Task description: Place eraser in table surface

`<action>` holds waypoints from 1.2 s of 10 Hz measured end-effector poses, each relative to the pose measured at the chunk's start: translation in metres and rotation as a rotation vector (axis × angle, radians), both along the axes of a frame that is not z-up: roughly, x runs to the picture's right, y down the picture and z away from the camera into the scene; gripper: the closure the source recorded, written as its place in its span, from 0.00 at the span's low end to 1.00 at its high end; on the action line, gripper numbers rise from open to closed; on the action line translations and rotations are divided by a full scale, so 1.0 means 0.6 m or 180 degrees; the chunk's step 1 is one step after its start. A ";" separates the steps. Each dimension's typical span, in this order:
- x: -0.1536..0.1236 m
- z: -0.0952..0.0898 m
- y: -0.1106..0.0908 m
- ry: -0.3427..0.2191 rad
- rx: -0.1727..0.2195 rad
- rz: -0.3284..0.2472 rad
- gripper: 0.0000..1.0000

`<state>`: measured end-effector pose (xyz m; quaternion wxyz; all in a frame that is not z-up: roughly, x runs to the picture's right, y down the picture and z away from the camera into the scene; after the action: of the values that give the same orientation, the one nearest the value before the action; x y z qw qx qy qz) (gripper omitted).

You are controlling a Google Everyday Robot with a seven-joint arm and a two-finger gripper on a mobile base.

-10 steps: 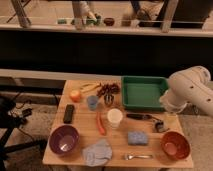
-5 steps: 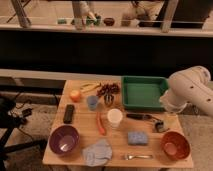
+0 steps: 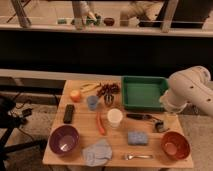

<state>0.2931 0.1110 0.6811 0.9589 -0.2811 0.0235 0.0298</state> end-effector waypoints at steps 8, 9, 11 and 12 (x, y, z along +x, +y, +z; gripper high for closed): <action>0.000 0.000 0.000 0.0000 0.0000 0.0000 0.20; 0.000 0.000 0.000 -0.0001 0.0001 0.0000 0.20; -0.003 0.000 -0.001 -0.0083 -0.0005 -0.0005 0.20; -0.001 -0.002 0.000 -0.0123 -0.0001 0.0001 0.20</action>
<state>0.2928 0.1108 0.6800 0.9591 -0.2818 0.0049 0.0245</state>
